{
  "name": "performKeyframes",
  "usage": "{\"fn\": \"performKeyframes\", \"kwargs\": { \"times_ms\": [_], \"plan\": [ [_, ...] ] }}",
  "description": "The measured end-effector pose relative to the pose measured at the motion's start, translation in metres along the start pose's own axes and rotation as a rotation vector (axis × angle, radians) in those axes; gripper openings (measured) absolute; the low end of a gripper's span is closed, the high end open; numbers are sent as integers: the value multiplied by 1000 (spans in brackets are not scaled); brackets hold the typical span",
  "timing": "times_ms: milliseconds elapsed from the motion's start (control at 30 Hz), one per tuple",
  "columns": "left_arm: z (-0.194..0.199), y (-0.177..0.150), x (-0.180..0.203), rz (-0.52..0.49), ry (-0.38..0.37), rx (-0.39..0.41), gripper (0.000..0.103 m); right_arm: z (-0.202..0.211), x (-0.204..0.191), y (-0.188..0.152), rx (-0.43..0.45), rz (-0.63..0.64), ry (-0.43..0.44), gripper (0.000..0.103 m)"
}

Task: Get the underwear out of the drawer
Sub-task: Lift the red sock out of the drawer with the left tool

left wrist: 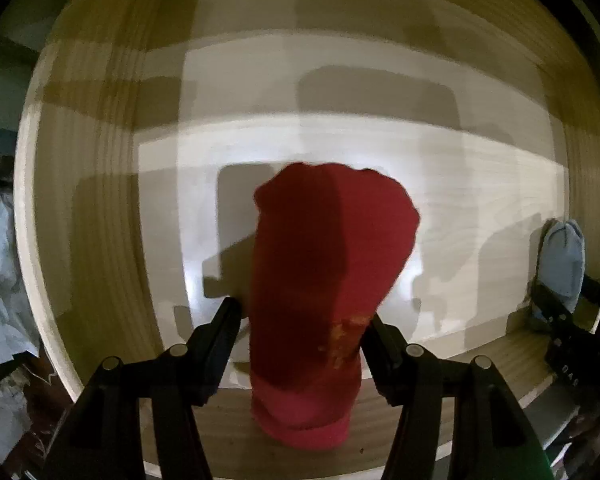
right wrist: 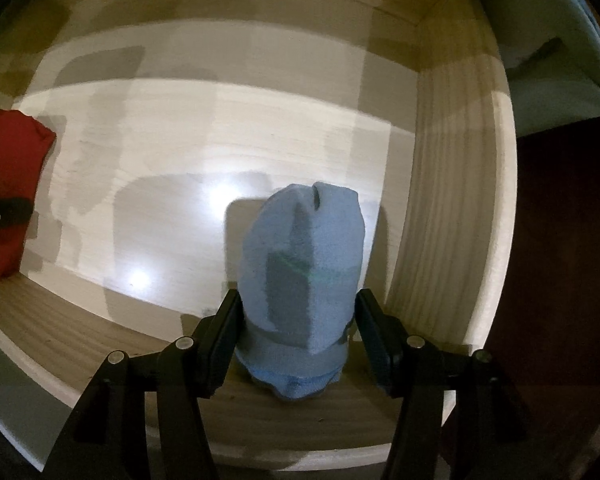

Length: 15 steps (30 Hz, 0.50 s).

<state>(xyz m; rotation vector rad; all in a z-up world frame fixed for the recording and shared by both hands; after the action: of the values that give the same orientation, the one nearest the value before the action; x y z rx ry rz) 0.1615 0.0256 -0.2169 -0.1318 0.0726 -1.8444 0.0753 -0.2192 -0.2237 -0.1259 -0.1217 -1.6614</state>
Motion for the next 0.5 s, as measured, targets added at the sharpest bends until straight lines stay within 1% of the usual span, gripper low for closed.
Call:
{"fn": "performKeyframes", "kwargs": {
  "times_ms": [67, 100, 133, 167, 300, 500],
  "plan": [
    [0, 0, 1, -8, 10, 13, 60, -3, 3, 3, -6, 3, -7, 54],
    [2, 0, 0, -11, 14, 24, 56, -3, 2, 3, -6, 2, -12, 54],
    [3, 0, 1, -16, 15, 30, 50, -3, 3, 3, -6, 1, -15, 54],
    [3, -1, 2, -19, 14, 28, 38, -2, 2, 3, -2, -2, -12, 54],
    [5, -3, 9, -48, 30, 38, 34, -3, -5, 1, -12, 4, -21, 53],
    [16, -6, 12, -70, 39, 72, 33, -8, -5, 5, -45, 19, -32, 53]
  ]
}}
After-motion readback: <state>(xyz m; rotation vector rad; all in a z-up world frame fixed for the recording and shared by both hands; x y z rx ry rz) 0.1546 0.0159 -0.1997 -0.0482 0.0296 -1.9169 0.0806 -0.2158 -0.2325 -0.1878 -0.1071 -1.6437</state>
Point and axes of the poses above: each gripper's, at about its wrist camera, not at the fingertips, and z roughly against the way its jaws point, x to its right, y to its top, the point moved 7 cm from there along -z, roughly the way its jaws point, and after that the axes turned 1 degree about -y, right-handed, at the moved point
